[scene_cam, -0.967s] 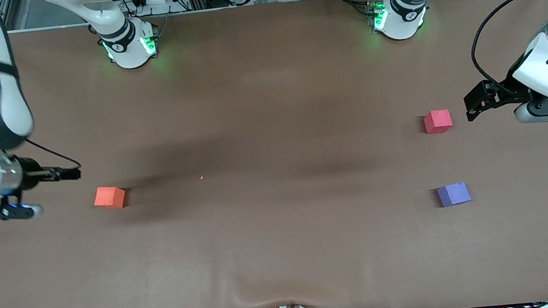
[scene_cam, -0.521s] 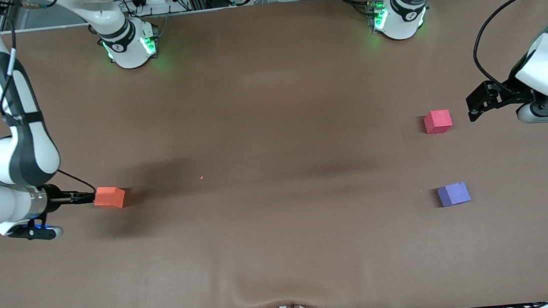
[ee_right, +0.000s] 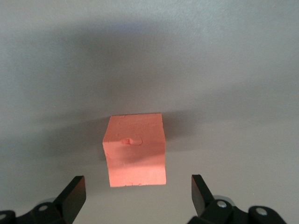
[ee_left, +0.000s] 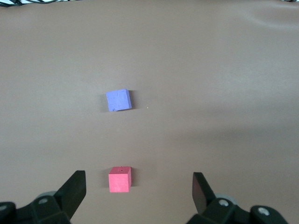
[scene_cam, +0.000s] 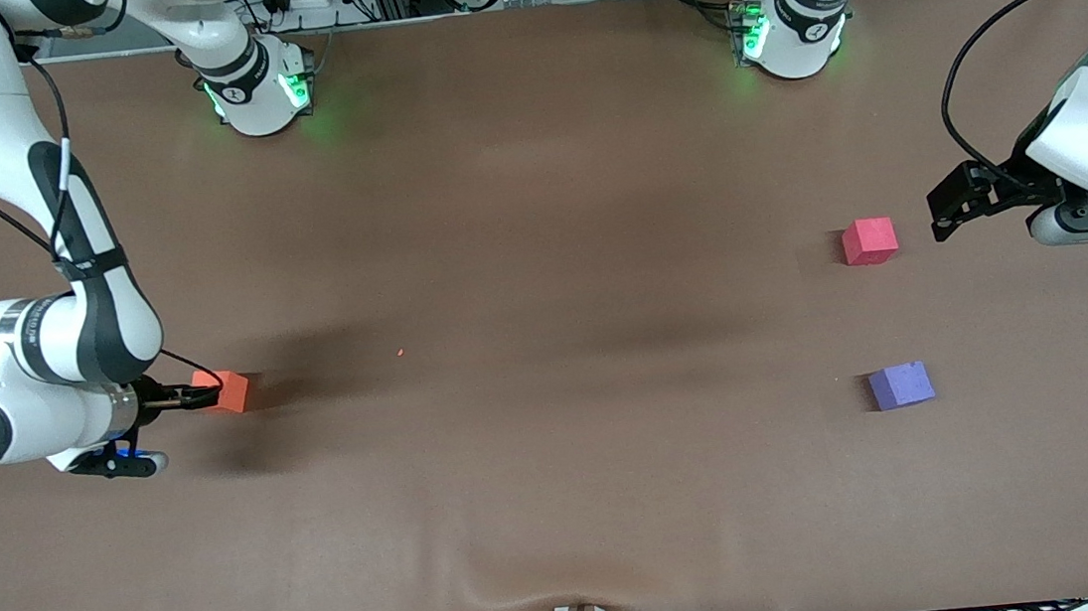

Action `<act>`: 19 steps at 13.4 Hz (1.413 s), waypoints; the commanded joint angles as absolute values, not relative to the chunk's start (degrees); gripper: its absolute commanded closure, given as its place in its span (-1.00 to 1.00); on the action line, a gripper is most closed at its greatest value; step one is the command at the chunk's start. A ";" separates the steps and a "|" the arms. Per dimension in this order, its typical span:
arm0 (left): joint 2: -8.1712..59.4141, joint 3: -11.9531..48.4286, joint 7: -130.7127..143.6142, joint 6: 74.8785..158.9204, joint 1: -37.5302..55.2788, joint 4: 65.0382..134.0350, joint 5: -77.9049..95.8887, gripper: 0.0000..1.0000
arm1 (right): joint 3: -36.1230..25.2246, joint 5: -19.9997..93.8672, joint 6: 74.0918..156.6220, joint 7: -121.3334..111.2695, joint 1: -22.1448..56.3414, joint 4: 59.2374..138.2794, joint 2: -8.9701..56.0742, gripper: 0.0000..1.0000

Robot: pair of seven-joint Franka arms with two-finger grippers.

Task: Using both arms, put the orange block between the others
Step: 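Reach the right gripper down to the orange cube, then close the right gripper on the orange cube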

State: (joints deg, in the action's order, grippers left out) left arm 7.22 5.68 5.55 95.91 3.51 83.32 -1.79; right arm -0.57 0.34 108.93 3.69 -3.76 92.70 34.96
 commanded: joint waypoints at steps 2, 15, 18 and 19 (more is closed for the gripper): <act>7.29 5.71 4.22 96.24 3.08 83.14 -1.58 -1.00 | -0.26 -0.09 109.51 3.08 -3.43 93.08 36.03 -1.00; 7.38 5.54 4.13 96.33 2.99 83.14 -1.49 -1.00 | -0.35 -0.35 113.46 1.24 -2.72 94.04 38.32 -1.00; 7.38 5.54 4.13 96.33 2.99 83.14 -1.41 -1.00 | -0.35 -0.35 115.83 -2.45 -2.90 95.88 38.32 -0.96; 7.38 5.54 4.13 96.33 2.99 83.14 -1.41 -1.00 | -0.35 -0.35 116.27 -2.55 -2.81 96.32 38.32 -0.88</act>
State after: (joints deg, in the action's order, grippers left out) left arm 7.30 5.45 5.55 95.91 3.41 83.33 -1.79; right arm -0.40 0.34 114.60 -0.99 -2.74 94.28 38.93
